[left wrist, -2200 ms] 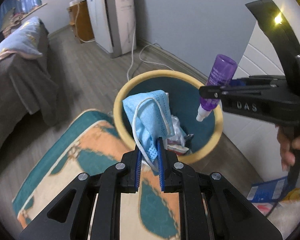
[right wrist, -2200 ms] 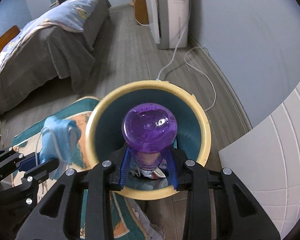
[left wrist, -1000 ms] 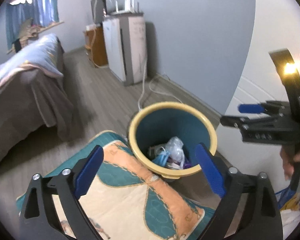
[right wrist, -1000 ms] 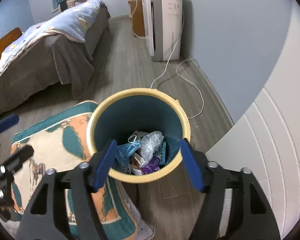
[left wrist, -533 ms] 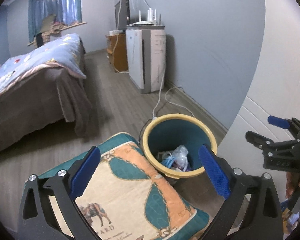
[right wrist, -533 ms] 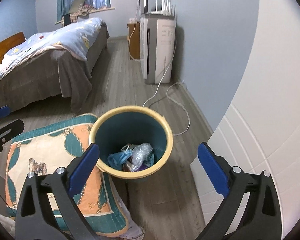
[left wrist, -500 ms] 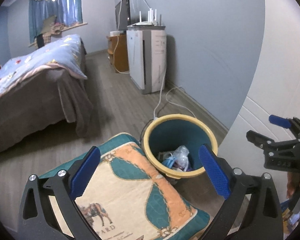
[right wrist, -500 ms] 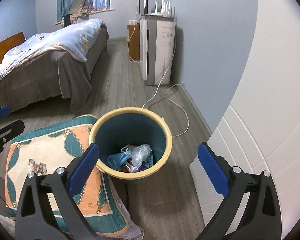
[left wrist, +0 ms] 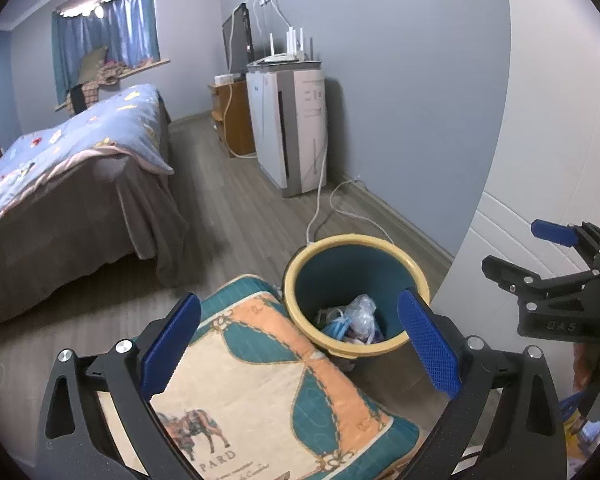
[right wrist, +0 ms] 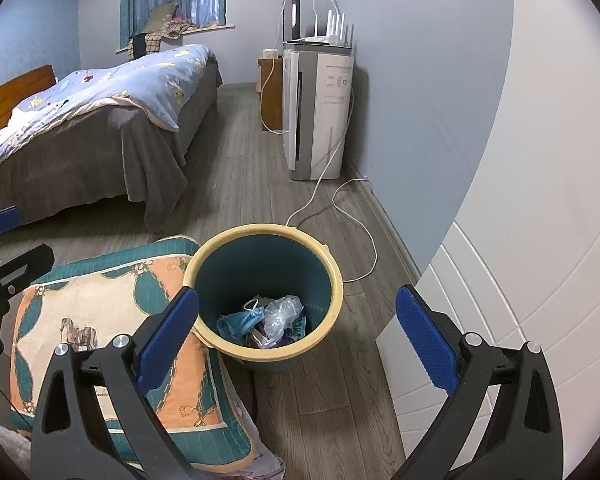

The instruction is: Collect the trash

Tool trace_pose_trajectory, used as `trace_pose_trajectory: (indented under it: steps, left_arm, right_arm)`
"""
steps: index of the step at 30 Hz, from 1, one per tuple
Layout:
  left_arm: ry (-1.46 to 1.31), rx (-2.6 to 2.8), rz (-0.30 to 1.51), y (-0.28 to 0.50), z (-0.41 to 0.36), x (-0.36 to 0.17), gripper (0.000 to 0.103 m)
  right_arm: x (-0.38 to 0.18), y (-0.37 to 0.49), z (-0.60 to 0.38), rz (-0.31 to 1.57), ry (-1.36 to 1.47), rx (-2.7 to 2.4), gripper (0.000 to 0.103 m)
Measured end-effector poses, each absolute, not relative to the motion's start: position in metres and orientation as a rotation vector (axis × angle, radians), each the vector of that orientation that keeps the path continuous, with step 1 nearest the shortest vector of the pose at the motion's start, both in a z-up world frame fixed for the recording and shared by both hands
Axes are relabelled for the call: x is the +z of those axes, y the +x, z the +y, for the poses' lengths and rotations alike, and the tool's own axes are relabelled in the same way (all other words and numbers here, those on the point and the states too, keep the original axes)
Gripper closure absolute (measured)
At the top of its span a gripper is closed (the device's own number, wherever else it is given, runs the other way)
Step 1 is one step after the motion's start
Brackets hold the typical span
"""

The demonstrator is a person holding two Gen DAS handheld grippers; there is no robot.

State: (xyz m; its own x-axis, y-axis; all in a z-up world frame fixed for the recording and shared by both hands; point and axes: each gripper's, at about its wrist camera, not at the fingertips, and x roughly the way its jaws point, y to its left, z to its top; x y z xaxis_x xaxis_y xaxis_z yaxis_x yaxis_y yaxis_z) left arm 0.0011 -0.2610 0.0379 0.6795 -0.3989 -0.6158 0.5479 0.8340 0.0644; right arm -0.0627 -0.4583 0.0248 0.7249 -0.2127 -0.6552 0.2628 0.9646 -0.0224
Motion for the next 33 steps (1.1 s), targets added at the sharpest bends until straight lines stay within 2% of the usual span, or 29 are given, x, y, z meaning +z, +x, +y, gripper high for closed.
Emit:
trace_pose_trajectory:
  steps: [33]
  left_arm:
    - [0.252,-0.516,0.637,0.0018,-0.2561,0.0442,0.005]
  right_arm:
    - [0.0263,-0.0614,-0.4642,0.719,0.080,-0.276,0.006]
